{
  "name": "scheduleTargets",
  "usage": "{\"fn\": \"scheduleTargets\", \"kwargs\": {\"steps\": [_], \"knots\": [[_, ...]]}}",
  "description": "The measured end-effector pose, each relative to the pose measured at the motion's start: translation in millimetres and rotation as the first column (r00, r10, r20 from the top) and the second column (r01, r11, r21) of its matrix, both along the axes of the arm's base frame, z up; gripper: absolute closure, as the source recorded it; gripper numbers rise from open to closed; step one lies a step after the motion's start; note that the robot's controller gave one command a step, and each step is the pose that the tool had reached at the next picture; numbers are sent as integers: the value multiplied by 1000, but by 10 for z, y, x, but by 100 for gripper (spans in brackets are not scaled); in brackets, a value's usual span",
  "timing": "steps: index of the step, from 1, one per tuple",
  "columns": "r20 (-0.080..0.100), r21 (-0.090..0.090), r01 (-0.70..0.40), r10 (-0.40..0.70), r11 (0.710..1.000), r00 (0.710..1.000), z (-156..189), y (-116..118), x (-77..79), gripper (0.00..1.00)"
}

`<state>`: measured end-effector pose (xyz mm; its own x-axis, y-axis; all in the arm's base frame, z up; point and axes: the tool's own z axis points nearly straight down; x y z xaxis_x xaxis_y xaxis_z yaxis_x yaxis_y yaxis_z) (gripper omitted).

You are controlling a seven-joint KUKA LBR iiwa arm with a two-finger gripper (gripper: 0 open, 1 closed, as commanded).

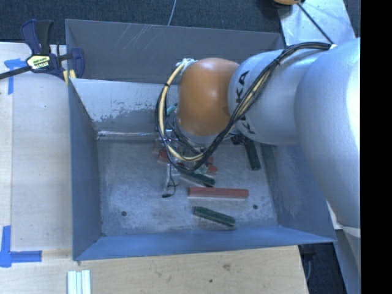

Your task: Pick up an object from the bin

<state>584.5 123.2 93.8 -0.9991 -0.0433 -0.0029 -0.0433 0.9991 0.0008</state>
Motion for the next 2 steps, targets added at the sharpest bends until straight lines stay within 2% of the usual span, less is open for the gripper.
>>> {"fn": "scheduleTargets", "kwargs": {"steps": [1, 2], "knots": [[0, -5, -221, 221, 975, 975, -113, -118, 131, 0], [5, 1, -298, 298, 955, 955, -175, -343, 228, 0]]}}
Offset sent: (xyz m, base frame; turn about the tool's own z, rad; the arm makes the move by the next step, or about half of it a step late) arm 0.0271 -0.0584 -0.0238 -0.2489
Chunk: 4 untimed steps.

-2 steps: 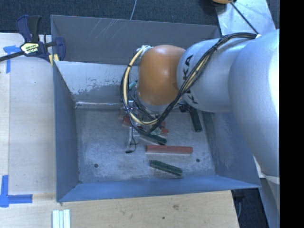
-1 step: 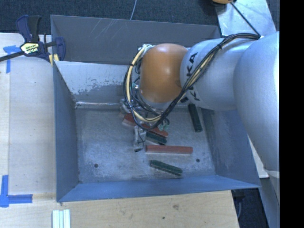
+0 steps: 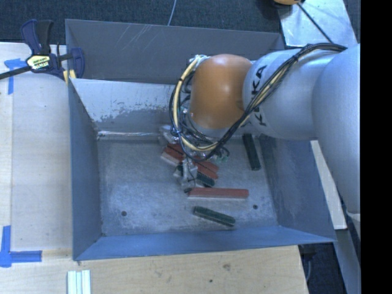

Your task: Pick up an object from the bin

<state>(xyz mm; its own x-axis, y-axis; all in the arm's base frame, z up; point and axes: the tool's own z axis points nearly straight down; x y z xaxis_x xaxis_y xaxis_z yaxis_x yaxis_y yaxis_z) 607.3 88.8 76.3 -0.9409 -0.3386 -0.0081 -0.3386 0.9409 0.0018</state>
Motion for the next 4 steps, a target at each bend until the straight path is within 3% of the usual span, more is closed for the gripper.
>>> {"fn": "scheduleTargets", "kwargs": {"steps": [1, 2, 3, 4], "knots": [[3, 1, 101, -101, 995, 995, -11, -182, 236, 100], [3, 1, 101, -101, 995, 995, -10, -182, 236, 100], [-4, -3, 140, -140, 990, 990, 1007, -520, -38, 100], [-5, -3, 140, -140, 990, 990, 1007, -521, -38, 100]]}}
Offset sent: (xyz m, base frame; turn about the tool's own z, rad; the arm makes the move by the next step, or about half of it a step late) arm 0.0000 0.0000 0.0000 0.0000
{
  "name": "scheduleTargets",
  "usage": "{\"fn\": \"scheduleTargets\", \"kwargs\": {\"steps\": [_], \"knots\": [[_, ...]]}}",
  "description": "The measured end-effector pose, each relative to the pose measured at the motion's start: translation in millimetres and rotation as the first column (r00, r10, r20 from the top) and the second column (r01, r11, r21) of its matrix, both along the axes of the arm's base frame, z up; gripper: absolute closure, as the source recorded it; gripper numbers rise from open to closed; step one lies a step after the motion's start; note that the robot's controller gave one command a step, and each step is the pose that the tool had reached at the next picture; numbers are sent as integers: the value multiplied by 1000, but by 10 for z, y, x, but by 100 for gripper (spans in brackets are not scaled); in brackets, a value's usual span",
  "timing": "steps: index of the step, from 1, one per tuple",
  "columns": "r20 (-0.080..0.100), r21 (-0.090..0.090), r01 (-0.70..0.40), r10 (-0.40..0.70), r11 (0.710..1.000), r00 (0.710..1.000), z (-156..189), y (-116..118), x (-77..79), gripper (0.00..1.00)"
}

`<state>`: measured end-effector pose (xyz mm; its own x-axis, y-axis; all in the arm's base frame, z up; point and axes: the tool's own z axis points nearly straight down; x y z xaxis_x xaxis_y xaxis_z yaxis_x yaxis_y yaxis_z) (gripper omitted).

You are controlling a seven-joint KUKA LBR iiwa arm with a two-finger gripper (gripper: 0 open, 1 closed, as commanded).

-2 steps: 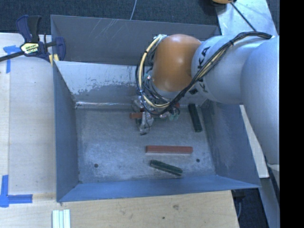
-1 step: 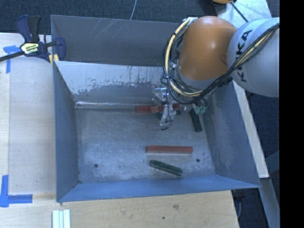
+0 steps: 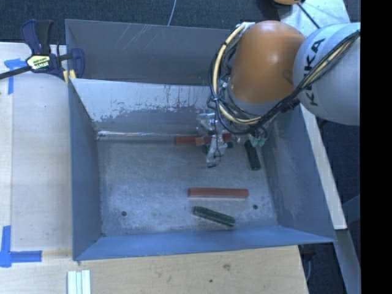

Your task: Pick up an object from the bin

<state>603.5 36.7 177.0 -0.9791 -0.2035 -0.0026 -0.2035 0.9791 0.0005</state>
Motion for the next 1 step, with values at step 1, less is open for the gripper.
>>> {"fn": "scheduleTargets", "kwargs": {"steps": [1], "knots": [[-4, -1, -10, 10, 1000, 1000, 372, 21, -149, 100]]}}
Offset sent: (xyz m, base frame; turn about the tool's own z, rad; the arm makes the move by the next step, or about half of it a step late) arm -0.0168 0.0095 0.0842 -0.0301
